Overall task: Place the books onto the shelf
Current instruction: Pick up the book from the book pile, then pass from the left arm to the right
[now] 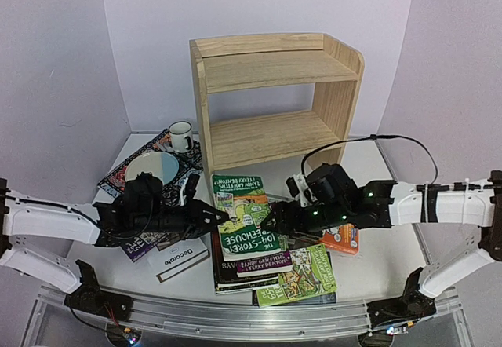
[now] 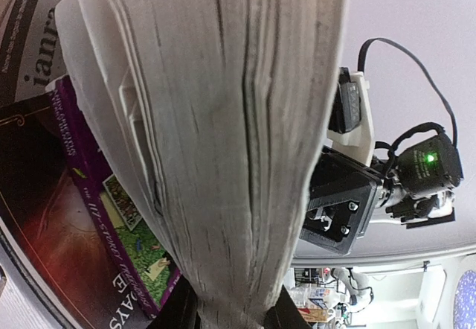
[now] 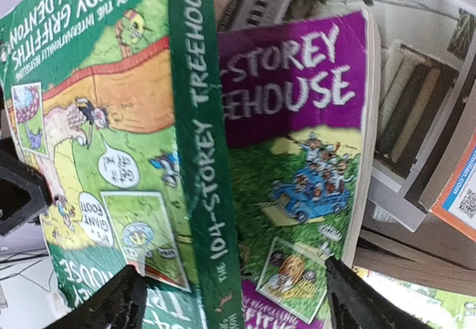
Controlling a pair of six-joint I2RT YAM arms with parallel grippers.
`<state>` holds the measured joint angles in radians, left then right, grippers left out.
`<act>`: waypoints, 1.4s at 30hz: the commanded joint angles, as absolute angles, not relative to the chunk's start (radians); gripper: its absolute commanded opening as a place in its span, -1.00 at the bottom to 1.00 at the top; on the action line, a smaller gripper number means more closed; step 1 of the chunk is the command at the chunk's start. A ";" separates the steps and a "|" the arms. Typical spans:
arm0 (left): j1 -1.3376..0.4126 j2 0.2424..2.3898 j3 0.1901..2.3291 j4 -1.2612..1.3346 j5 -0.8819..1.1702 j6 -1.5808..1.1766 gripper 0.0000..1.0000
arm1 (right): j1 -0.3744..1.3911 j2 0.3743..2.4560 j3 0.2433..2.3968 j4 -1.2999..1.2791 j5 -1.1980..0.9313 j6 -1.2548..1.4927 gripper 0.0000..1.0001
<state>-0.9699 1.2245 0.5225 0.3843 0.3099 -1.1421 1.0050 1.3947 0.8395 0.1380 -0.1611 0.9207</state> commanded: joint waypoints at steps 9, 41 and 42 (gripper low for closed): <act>-0.971 1.044 0.591 0.483 0.412 -1.029 -0.72 | 1.011 1.176 0.878 0.147 -0.254 0.807 0.79; -0.971 0.991 0.666 0.483 0.440 -0.939 -0.75 | 1.011 1.124 0.795 0.353 -0.332 1.044 0.39; -0.971 0.986 0.662 0.483 0.416 -0.939 -0.78 | 1.011 1.118 0.770 0.385 -0.337 1.073 0.43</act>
<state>-0.9699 1.0472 0.6018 0.3560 0.4660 -0.9659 1.0069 1.1575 0.8508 0.1726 -0.2892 0.9098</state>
